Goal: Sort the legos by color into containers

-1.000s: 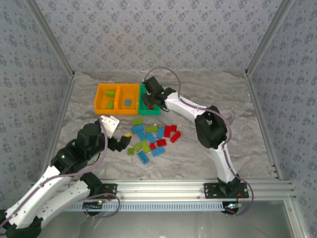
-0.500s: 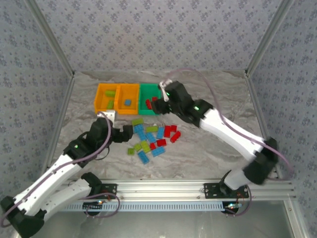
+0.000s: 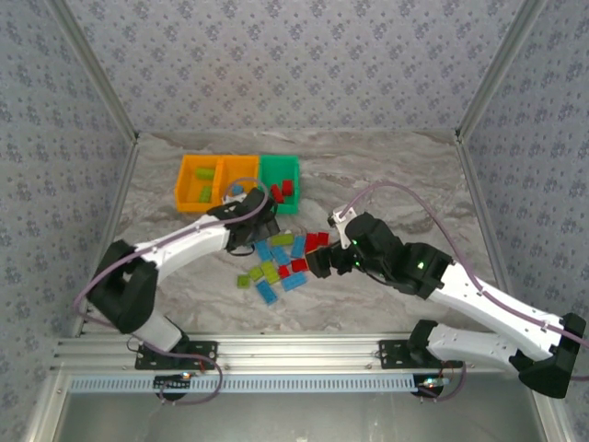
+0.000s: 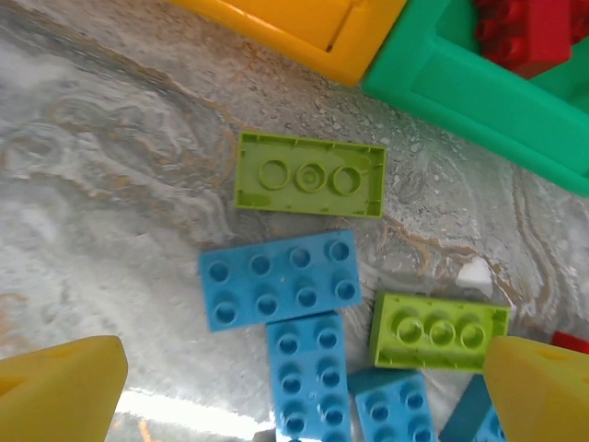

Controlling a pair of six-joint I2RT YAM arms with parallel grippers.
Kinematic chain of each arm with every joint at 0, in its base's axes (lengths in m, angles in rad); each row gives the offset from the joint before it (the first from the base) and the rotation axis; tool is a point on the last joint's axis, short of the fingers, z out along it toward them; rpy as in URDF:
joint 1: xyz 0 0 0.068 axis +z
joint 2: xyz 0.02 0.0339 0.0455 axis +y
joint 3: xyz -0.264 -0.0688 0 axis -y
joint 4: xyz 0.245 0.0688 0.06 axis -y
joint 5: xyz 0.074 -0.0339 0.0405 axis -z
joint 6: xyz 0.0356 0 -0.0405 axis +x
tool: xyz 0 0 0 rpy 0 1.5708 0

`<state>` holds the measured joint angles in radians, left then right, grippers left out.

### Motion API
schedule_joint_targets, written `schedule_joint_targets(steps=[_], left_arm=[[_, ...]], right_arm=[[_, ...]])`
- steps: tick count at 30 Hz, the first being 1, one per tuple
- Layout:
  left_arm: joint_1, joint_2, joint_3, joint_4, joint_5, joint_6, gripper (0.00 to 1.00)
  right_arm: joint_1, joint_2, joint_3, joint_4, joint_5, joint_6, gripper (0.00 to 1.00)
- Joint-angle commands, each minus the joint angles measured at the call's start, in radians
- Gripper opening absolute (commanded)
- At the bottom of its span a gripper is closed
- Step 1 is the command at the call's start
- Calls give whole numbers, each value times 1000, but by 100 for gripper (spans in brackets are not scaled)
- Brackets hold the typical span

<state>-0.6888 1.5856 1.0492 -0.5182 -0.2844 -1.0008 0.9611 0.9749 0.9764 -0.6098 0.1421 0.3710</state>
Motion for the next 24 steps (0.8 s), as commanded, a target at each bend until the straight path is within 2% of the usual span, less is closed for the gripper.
schedule_joint_targets(steps=[1,5,14,20,24], left_arm=[[29,78,49,0,27,-24,99],[64,150,53,27,61,-7,98],[76,227,40,73,130,-1,82],[76,228,43,53,134,10,61],[75,114,30,30,145,22,53]], right_arm=[[5,-18,4,-42,42,26,100],[5,-15,2,-50,45,21,100],[7,-16,-9,-52,60,30,100],[6,-18,-7,-48,27,38,100],[7,-28,-8,-3,-51,35,100]])
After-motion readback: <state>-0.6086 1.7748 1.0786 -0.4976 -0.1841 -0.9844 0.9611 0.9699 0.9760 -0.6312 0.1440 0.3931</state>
